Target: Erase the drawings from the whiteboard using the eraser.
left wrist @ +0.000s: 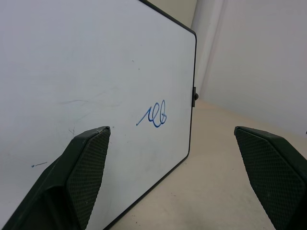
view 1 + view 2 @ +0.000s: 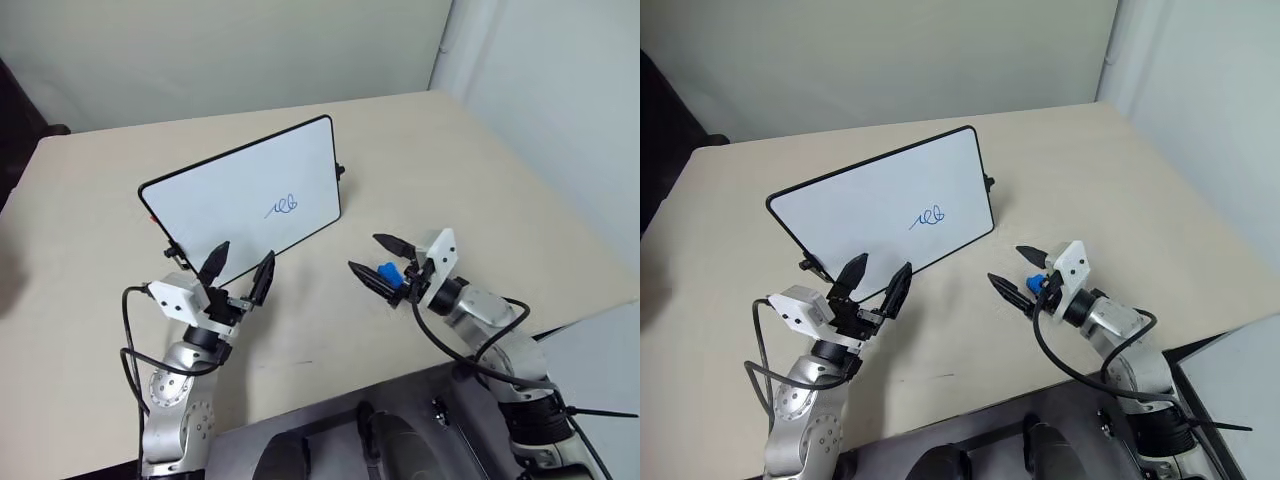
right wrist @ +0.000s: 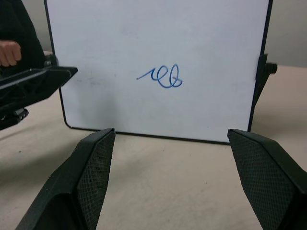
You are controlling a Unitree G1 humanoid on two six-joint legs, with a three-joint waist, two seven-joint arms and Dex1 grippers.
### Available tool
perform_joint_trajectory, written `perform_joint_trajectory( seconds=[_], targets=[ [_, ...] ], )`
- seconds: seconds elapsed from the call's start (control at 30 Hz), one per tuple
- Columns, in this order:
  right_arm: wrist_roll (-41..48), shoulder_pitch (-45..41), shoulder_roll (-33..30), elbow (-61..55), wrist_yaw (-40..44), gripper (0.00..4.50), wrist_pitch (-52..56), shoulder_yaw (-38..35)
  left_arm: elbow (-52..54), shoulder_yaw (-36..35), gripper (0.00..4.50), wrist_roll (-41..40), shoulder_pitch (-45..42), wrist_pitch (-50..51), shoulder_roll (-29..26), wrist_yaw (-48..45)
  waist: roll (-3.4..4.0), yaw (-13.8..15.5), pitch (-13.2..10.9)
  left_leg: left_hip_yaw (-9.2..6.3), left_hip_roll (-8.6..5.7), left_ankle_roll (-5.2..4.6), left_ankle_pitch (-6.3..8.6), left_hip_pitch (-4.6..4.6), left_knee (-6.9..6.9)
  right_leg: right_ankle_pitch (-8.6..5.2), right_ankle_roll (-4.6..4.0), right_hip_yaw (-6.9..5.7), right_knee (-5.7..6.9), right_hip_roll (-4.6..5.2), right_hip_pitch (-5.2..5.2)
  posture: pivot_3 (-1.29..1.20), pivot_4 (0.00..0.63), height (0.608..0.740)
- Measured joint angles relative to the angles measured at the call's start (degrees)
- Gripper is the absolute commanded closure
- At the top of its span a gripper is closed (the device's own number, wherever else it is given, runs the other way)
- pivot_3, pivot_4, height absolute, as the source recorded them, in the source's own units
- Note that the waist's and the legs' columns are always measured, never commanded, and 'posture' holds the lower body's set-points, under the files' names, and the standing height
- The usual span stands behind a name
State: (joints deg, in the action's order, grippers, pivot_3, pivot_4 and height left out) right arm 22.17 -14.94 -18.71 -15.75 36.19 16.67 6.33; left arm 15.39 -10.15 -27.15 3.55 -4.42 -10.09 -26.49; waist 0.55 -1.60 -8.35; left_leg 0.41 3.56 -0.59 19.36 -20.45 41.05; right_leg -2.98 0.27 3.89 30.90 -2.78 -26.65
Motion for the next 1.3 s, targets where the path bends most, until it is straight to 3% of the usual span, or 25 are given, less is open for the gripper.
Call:
perform_joint_trajectory(
  seconds=[0.33, 0.47, 0.7, 0.93, 1.3],
  targets=[
    [0.7, 0.4, -1.8, -1.1, -2.6, 0.54, 7.0, -2.2, -1.9, -0.1, 0.00, 0.1, 0.4, -0.6, 0.7, -0.7, 0.00, 0.0, 0.0, 0.01, -0.01, 0.00, 0.00, 0.00, 0.00, 0.00, 0.01, 0.02, 0.00, 0.00, 0.01, 0.00, 0.150, 0.740],
    [-0.1, -2.1, -5.8, -1.9, -5.4, 0.54, 12.9, -3.9, -1.9, 0.1, 0.00, 0.1, 0.4, -0.6, 0.8, -0.7, 0.00, 0.0, 0.0, 0.01, -0.02, 0.00, 0.00, 0.00, 0.00, -0.01, 0.03, 0.01, -0.01, 0.00, 0.03, 0.00, 0.150, 0.740],
    [1.3, -6.8, -12.6, -1.9, -7.5, 0.54, 36.6, -4.1, -1.9, 1.1, 0.00, 0.0, 0.6, -0.6, 1.4, -0.9, 0.01, 0.0, 0.0, 0.03, -0.06, -0.01, 0.00, -0.02, -0.01, -0.04, 0.08, -0.02, -0.02, -0.03, 0.01, 0.00, 0.150, 0.740],
    [4.2, -14.4, -14.2, -0.7, -6.5, 0.54, 50.3, -3.4, -2.2, 2.1, 0.00, 0.2, 0.4, -0.8, 2.1, -0.9, 0.01, 0.0, 0.0, 0.03, -0.15, -0.01, 0.00, -0.03, -0.01, -0.04, 0.10, -0.49, -0.02, -0.05, 0.00, 0.00, 0.150, 0.740],
    [4.8, -18.8, -16.3, 1.6, -2.9, 0.54, 56.3, 2.8, -2.2, 2.5, 0.00, 1.2, 1.0, -1.6, 2.6, -0.6, 0.02, 0.1, 0.0, -0.05, -0.47, -0.07, 0.04, -0.08, -0.01, -0.23, 0.34, -0.41, -0.02, 0.05, -0.05, 0.00, 0.150, 0.740]
  ],
)
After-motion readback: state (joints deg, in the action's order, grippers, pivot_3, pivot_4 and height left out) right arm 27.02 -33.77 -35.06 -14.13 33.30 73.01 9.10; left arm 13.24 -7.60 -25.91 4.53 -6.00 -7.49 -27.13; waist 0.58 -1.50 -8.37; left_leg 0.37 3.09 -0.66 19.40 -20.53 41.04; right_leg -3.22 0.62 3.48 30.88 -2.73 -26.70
